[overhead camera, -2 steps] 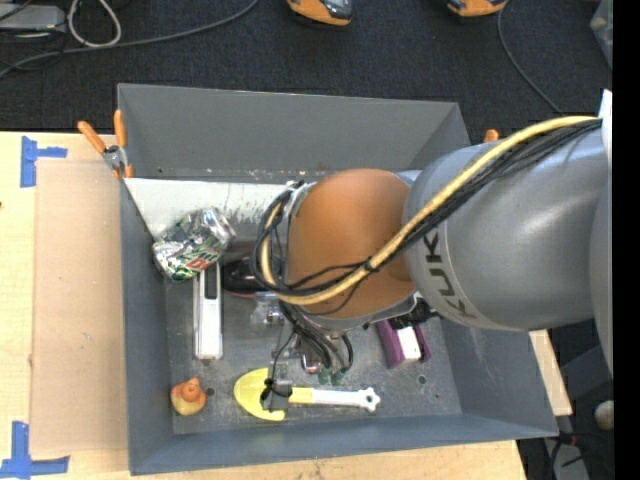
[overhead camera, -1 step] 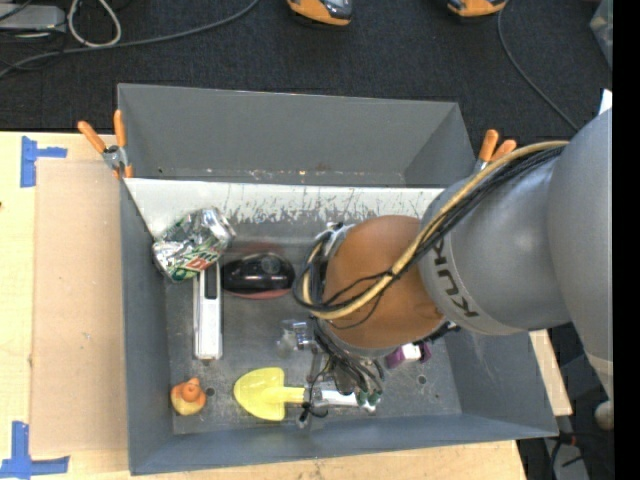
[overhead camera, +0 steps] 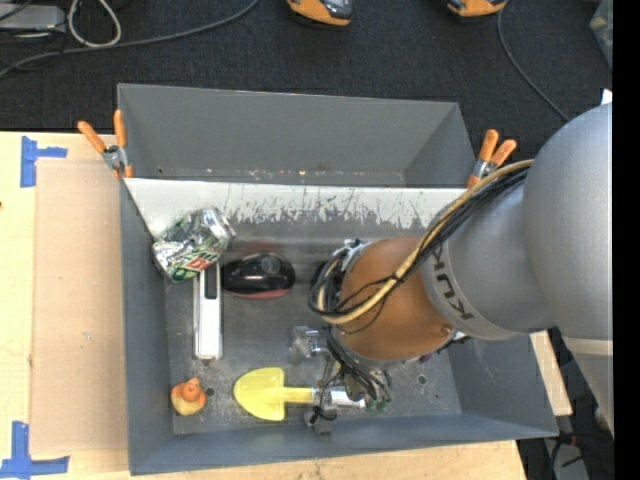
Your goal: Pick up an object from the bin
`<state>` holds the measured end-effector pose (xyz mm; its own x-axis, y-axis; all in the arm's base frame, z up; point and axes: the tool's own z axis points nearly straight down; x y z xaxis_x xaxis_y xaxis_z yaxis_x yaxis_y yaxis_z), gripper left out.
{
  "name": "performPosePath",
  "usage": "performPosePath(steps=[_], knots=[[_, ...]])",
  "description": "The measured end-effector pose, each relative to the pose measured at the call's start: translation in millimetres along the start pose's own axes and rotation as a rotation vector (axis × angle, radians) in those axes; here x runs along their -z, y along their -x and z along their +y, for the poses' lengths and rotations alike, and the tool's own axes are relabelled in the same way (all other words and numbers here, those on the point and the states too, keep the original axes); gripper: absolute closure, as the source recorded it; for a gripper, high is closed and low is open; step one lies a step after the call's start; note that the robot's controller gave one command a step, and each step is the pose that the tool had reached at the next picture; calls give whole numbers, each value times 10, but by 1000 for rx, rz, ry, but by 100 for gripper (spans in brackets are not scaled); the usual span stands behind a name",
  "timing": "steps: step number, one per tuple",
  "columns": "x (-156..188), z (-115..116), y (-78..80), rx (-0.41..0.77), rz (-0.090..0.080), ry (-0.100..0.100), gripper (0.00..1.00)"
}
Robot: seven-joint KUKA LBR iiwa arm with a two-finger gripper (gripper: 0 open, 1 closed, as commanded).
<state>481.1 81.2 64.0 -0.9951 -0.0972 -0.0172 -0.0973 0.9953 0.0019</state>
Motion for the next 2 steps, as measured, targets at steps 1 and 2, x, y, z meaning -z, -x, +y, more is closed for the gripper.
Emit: performPosePath(steps=[1,2], knots=[[384,12,-60,93,20,-1,0],[108,3,-19,28,6,0,0]])
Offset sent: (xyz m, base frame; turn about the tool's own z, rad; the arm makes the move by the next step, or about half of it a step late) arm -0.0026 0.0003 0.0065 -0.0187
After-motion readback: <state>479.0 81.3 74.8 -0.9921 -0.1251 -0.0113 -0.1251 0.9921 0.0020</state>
